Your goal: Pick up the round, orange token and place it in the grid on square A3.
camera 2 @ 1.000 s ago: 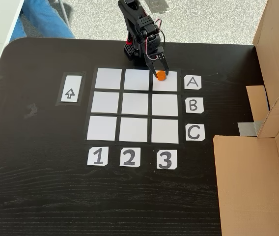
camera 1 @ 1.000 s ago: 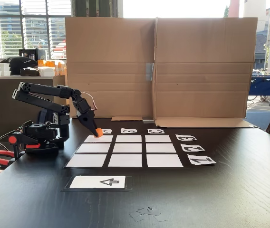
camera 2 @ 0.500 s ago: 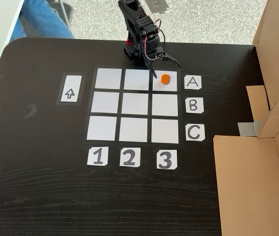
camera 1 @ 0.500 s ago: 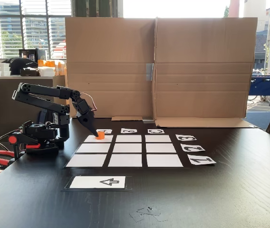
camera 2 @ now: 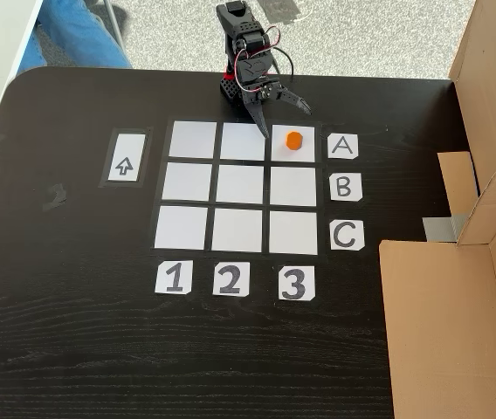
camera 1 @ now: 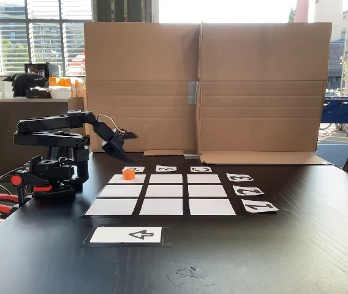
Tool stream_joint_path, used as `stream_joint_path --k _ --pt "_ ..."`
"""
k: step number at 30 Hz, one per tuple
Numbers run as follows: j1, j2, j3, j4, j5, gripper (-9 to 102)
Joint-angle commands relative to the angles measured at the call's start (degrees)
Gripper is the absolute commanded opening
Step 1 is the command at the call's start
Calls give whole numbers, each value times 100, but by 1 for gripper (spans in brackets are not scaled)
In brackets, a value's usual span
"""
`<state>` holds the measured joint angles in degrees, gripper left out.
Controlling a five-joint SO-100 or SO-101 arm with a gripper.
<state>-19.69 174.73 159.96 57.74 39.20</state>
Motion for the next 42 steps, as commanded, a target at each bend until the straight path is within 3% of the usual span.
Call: stream_joint_path --k 1,9,12,16,21,32,42 --pt "369 149 -756 -105 545 58" --pt "2435 369 -1529 -835 1424 57" --pt "3410 659 -1626 -967 1705 50" --pt "4860 967 -1626 -967 1811 38" --pt "6680 967 -1582 -1063 2250 0" --pt "9562 984 -1055 -1063 4140 0" --pt "11101 1485 97 -976 4324 0"
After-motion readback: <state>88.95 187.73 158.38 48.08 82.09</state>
